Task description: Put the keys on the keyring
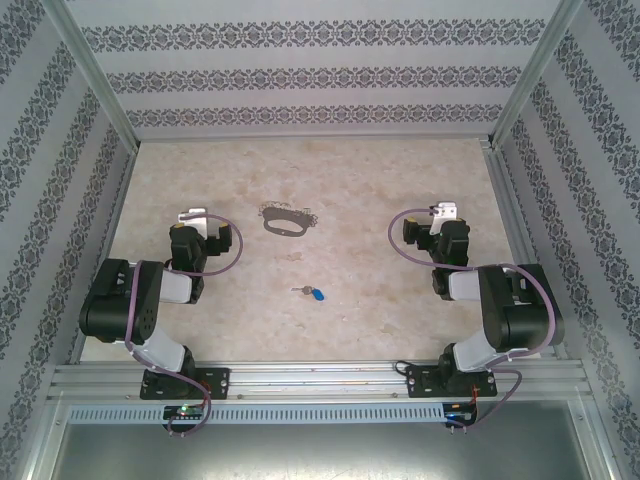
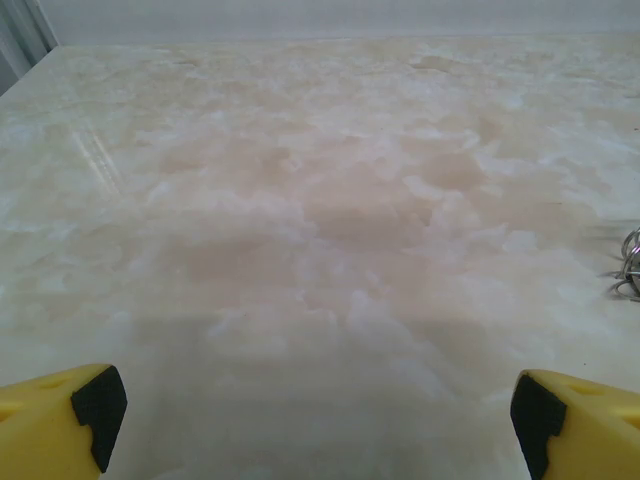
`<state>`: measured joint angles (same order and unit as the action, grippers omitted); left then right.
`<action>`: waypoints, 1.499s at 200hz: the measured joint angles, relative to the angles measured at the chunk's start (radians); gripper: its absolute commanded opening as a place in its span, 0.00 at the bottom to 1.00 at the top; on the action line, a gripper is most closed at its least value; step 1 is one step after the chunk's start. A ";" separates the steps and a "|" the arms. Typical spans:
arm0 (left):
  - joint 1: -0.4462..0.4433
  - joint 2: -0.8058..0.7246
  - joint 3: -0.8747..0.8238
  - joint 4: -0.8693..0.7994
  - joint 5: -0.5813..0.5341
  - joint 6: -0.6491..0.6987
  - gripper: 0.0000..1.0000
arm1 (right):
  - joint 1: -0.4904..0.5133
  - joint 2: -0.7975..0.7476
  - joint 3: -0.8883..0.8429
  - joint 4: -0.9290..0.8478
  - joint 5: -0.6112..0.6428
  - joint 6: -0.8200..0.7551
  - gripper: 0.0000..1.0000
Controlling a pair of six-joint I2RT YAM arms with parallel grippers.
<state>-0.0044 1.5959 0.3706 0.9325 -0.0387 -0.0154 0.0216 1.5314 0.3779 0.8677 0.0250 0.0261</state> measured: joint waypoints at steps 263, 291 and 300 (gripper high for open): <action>0.000 -0.216 -0.051 -0.021 -0.071 -0.019 1.00 | -0.012 -0.288 0.142 -0.360 -0.014 0.043 0.98; 0.000 -0.250 -0.065 -0.033 -0.080 -0.019 1.00 | -0.013 -0.332 0.207 -0.487 -0.011 0.181 0.98; 0.000 -0.282 -0.072 -0.049 -0.085 -0.019 1.00 | -0.013 -0.337 0.219 -0.502 -0.021 0.214 0.98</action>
<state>-0.0048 1.3136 0.2981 0.8837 -0.1238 -0.0349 0.0082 1.1946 0.5968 0.3660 0.0044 0.2401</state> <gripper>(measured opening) 0.998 0.977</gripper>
